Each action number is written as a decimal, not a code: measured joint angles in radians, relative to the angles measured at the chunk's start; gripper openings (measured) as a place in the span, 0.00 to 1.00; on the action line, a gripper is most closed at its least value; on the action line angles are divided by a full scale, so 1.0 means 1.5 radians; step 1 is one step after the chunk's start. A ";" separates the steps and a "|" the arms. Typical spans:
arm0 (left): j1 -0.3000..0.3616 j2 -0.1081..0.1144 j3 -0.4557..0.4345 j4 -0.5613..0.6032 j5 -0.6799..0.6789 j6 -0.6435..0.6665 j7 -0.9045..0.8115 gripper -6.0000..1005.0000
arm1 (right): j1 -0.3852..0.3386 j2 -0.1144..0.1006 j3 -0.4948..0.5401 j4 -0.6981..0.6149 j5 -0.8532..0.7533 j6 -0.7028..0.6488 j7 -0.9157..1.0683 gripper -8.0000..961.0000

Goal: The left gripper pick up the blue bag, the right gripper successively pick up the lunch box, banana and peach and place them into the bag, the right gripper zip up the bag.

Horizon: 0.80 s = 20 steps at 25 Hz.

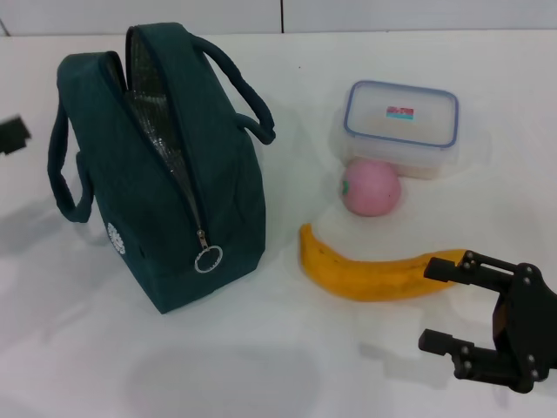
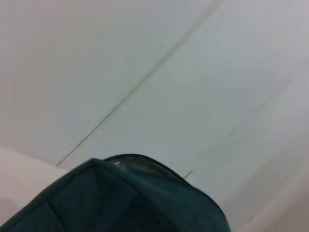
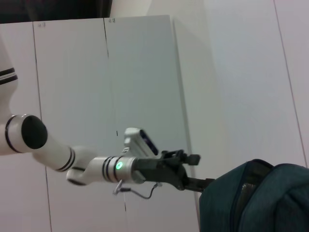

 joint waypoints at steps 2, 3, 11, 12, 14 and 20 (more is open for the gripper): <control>-0.024 0.005 0.004 0.037 0.031 -0.015 -0.100 0.84 | 0.000 0.000 0.000 0.000 0.000 0.000 0.000 0.73; -0.039 0.005 0.005 0.064 0.056 -0.020 -0.148 0.84 | 0.000 0.000 0.000 0.000 0.001 0.000 0.000 0.73; -0.140 0.026 0.018 0.158 0.197 -0.017 -0.343 0.83 | 0.001 0.000 0.000 0.000 0.001 0.000 0.000 0.73; -0.145 0.029 0.026 0.160 0.199 -0.017 -0.352 0.83 | 0.001 0.000 0.000 0.000 0.001 0.000 0.000 0.73; -0.151 0.032 0.047 0.161 0.201 -0.017 -0.363 0.83 | 0.001 0.000 0.000 0.000 0.001 0.000 0.000 0.73; -0.168 0.030 0.067 0.163 0.227 -0.022 -0.375 0.83 | 0.001 0.000 0.000 0.000 0.001 0.001 0.004 0.73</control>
